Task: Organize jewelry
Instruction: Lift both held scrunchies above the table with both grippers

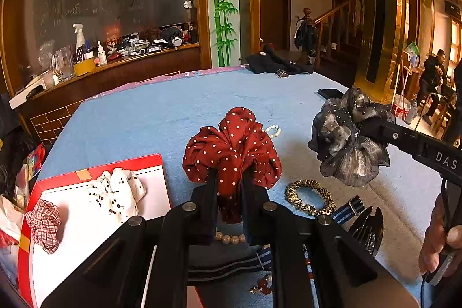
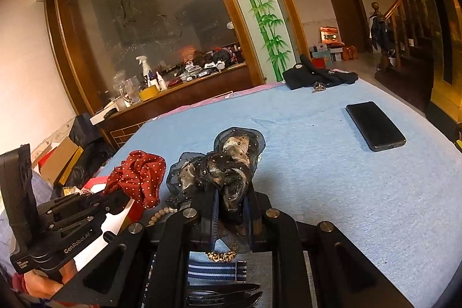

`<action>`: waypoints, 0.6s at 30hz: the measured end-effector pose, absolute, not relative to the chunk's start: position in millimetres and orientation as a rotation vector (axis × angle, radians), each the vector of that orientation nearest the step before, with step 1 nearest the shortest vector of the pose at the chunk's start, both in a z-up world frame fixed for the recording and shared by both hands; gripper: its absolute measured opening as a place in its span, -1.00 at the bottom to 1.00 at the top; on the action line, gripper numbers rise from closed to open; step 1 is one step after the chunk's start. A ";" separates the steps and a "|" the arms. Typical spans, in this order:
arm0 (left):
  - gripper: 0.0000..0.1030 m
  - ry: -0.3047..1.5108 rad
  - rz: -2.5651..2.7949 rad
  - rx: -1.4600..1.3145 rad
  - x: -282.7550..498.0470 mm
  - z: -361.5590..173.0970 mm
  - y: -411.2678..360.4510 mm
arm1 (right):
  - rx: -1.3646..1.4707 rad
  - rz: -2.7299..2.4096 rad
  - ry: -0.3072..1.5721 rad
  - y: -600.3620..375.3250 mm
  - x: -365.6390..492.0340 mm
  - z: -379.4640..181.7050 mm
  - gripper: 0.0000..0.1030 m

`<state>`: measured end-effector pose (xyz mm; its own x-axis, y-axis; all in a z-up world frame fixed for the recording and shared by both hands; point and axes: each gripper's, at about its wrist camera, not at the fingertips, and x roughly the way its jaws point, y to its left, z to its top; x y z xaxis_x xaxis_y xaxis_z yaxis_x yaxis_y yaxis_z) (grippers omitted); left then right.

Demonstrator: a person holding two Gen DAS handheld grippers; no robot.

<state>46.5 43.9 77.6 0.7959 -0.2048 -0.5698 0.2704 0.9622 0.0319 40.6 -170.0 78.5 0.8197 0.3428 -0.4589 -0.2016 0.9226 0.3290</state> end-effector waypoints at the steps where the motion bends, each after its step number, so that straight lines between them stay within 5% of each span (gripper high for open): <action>1: -0.76 0.598 -0.256 0.115 47.0 78.1 43.8 | 0.272 0.295 0.538 -170.2 41.4 78.6 -0.70; 18: -0.76 0.596 -0.246 0.124 47.6 77.4 44.7 | 0.260 0.308 0.539 -166.0 38.6 79.7 -0.70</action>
<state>47.6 44.7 77.4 0.7995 -0.1932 -0.5688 0.2645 0.9634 0.0446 38.6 -166.0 79.7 0.8147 0.3523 -0.4605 -0.2177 0.9220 0.3203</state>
